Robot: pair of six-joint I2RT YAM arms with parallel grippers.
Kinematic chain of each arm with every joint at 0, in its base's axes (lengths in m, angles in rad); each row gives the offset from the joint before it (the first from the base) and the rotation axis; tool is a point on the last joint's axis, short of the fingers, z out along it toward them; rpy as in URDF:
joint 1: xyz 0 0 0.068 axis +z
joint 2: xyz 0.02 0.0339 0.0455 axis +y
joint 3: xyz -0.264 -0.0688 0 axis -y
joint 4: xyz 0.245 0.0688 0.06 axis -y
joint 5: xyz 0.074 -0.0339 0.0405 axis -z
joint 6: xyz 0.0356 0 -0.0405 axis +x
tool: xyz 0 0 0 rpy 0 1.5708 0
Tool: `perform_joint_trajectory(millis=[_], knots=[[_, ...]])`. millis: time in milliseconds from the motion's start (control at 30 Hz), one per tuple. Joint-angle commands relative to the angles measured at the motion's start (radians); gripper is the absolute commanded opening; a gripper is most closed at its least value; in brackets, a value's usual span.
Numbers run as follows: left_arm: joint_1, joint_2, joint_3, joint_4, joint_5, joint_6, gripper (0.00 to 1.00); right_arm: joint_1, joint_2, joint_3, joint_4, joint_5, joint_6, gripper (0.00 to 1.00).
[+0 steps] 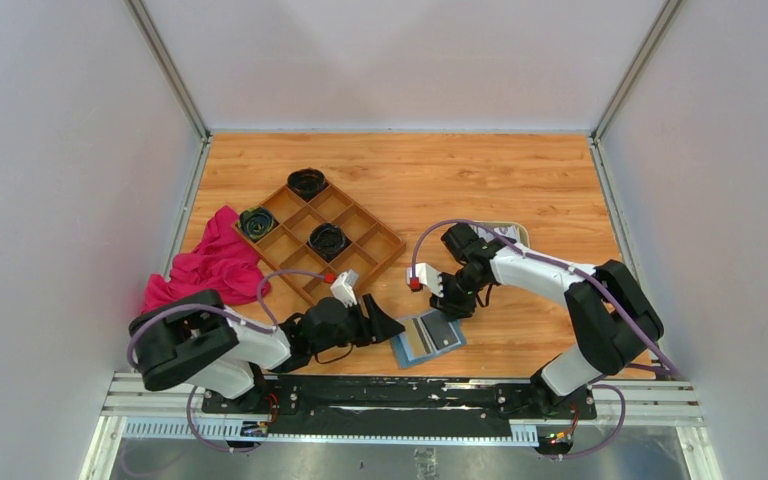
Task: Put the credit cards into the card holder
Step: Close the card holder at the center of the board.
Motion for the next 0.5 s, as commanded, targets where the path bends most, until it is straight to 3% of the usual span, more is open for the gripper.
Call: perform_joint_trajectory(millis=[0,233,467], knots=[[0.004,0.100,-0.006,0.327,0.084,-0.055,0.59,0.015,0.026,-0.001,-0.037,0.007,0.005,0.31],[0.003,0.260,-0.022,0.629,0.117,-0.125,0.53,0.015,0.023,0.003,-0.038,0.007,0.014,0.31],[-0.019,0.327,0.020,0.663,0.132,-0.143,0.53,0.007,0.014,0.017,-0.049,-0.013,0.045,0.37]])
